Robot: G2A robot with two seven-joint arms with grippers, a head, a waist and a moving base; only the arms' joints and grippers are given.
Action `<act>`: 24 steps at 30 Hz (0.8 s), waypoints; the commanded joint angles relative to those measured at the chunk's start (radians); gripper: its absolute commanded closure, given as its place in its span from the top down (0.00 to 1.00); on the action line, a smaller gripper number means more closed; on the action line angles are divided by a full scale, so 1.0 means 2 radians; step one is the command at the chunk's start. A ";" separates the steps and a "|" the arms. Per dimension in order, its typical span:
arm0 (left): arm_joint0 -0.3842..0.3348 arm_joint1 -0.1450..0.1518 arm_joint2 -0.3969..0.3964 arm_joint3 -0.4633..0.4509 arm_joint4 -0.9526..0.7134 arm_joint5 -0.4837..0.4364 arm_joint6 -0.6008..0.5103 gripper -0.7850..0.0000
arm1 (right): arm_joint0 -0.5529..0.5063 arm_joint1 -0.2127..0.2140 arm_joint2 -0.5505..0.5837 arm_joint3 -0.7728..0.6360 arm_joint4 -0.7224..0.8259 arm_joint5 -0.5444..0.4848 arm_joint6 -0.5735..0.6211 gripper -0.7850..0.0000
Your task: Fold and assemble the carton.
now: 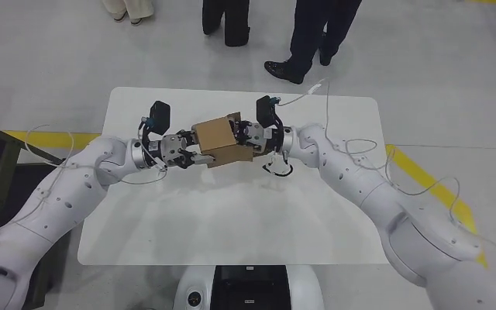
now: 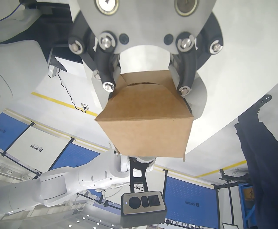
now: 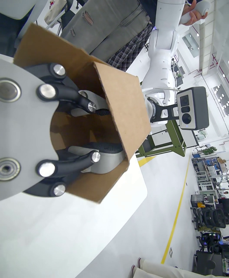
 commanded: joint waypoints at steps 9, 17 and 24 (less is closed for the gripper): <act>0.012 0.010 -0.014 -0.002 0.010 0.000 0.014 0.48 | -0.003 0.017 0.029 0.010 -0.012 0.000 -0.016 0.41; 0.019 0.014 -0.023 0.001 0.019 0.000 0.023 0.49 | -0.017 0.032 0.046 0.000 -0.033 0.000 -0.020 0.14; 0.027 0.018 -0.033 0.003 0.025 0.000 0.034 0.49 | -0.036 0.053 0.061 -0.033 -0.055 0.000 -0.020 0.00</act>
